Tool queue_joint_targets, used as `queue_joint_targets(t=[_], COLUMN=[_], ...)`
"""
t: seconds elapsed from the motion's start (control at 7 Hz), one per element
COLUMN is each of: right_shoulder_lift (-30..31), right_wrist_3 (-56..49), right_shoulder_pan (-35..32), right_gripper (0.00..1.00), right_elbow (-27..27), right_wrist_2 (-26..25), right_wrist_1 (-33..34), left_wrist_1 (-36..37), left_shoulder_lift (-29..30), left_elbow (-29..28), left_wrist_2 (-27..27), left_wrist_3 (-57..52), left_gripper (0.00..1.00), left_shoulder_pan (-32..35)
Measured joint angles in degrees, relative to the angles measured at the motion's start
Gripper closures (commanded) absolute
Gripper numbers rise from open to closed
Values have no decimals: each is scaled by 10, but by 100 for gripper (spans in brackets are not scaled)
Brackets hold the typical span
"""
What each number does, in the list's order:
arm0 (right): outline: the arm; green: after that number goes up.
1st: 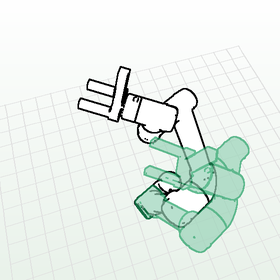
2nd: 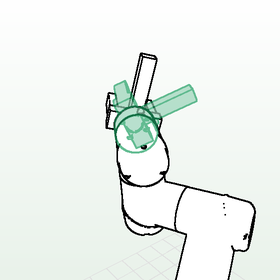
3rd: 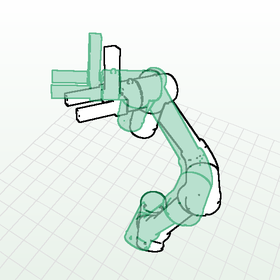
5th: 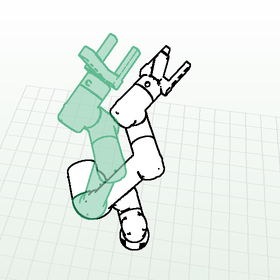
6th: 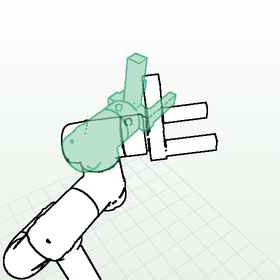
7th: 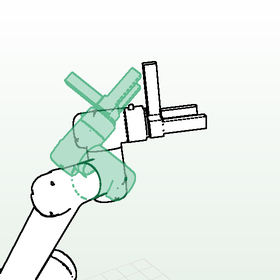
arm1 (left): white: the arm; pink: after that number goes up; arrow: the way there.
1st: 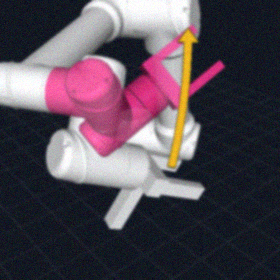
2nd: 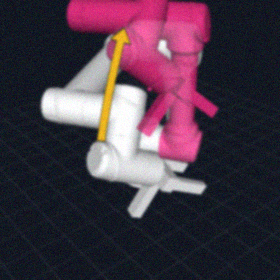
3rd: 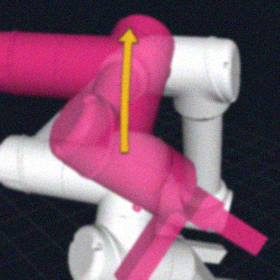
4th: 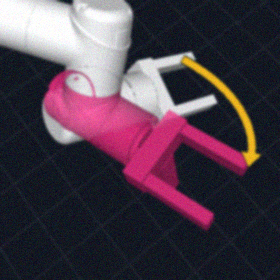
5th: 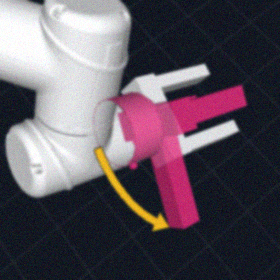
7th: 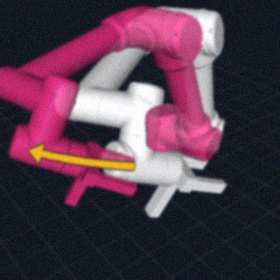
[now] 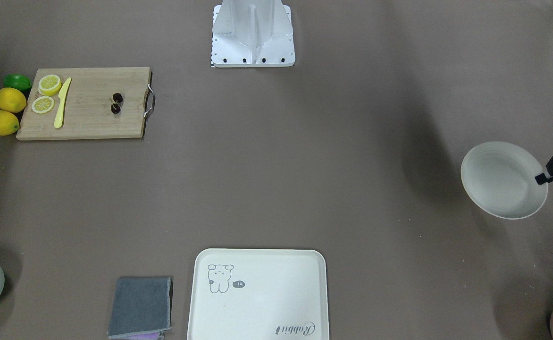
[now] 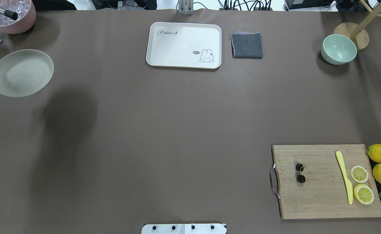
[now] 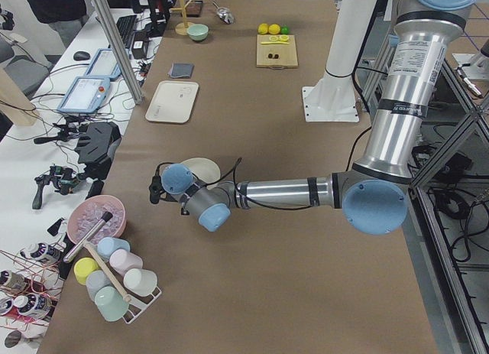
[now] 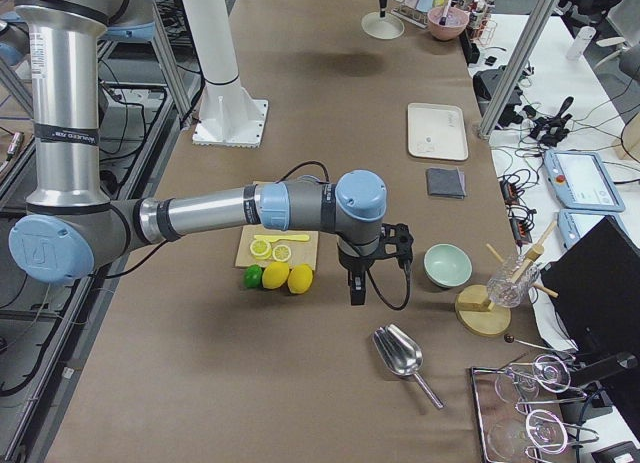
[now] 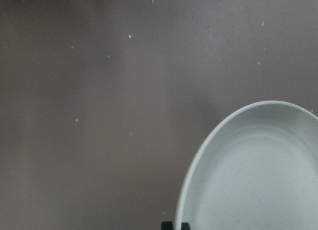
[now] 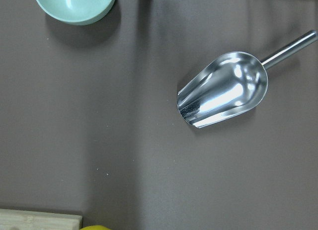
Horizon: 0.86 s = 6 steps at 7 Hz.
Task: Place red cherry on plate
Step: 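Carry the white plate with the left gripper to the table's middle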
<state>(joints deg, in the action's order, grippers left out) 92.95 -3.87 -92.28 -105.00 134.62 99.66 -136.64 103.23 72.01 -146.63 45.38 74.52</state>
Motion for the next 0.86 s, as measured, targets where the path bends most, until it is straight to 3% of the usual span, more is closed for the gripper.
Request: queue_joint_targets(t=[0.14, 0.43, 0.86], right_shoulder_lift=[2, 5, 6], right_wrist_3=[0, 0, 1], right_shoulder_pan=[0, 0, 0], right_gripper=[0, 0, 0], right_elbow=[-4, -6, -4], right_wrist_2=[0, 0, 0], right_wrist_1=[-5, -10, -10], left_wrist_1=[-1, -2, 14], left_shoulder_lift=[10, 32, 110], left_elbow=[38, 128, 202], left_wrist_2=[21, 114, 357], left_wrist_3=[80, 260, 476], left_gripper=[100, 100, 100], left_shoulder_pan=[-35, -143, -378])
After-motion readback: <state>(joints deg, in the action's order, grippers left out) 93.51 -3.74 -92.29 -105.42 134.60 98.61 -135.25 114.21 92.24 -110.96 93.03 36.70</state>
